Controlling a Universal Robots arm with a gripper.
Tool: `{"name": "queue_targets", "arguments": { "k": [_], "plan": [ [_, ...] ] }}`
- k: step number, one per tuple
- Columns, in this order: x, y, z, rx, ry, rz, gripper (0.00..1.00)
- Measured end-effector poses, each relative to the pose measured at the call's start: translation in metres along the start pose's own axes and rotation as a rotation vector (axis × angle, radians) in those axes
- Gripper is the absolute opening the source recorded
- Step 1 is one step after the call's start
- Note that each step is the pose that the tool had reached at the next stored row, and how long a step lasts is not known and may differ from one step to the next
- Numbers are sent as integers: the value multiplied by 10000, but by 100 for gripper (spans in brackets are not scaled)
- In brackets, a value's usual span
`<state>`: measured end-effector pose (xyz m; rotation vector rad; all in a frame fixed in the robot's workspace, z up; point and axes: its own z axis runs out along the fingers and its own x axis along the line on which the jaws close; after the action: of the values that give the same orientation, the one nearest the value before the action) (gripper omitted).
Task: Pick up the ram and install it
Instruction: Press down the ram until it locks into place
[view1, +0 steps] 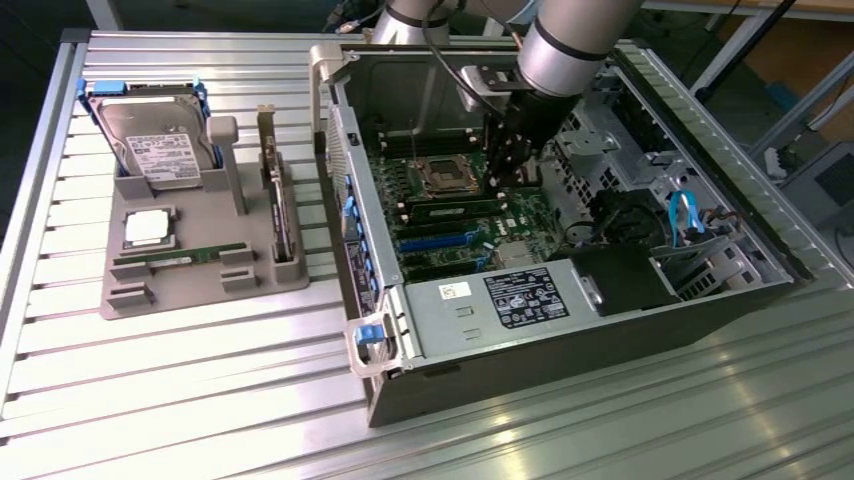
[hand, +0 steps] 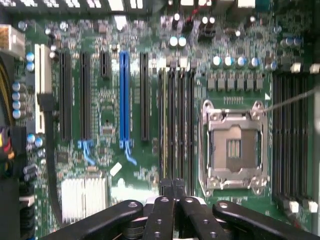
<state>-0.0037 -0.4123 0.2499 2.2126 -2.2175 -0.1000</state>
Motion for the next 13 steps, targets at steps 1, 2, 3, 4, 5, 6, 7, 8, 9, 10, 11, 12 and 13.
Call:
{"name": "queue_targets", "arguments": {
  "k": [1,2,3,4,5,6,7,8,9,10,11,12,13],
  "plan": [
    [0,47,2,0,0,1,10],
    [-1,90,4,0,2,0,10],
    [-1,129,5,-1,2,0,10],
    [-2,163,7,0,3,1,10],
    [-3,203,10,0,1,1,10],
    [-4,267,14,0,-1,0,10],
    [-5,327,17,0,0,1,10],
    [-6,369,19,0,0,1,10],
    [-6,408,21,0,0,0,10],
    [-7,468,24,0,0,1,10],
    [-8,504,26,0,1,0,10],
    [-9,539,28,0,0,0,10],
    [-10,587,30,0,0,1,10]
  ]
}}
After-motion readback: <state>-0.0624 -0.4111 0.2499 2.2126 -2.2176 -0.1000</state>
